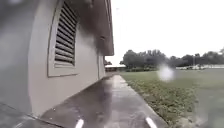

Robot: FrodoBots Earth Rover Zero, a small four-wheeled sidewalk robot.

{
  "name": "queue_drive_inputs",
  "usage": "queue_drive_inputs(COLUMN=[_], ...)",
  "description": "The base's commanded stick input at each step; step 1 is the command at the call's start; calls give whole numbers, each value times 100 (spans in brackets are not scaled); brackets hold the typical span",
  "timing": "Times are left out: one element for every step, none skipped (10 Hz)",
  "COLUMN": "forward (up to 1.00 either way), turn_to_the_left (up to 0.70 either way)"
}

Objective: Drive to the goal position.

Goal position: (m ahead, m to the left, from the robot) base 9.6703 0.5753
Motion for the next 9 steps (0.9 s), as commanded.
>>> queue_drive_inputs(forward=[85, 85, 85, 85, 85, 85, 85, 85, 85], turn_to_the_left=[0, 0, 0, 0, 0, 0, 0, 0, 0])
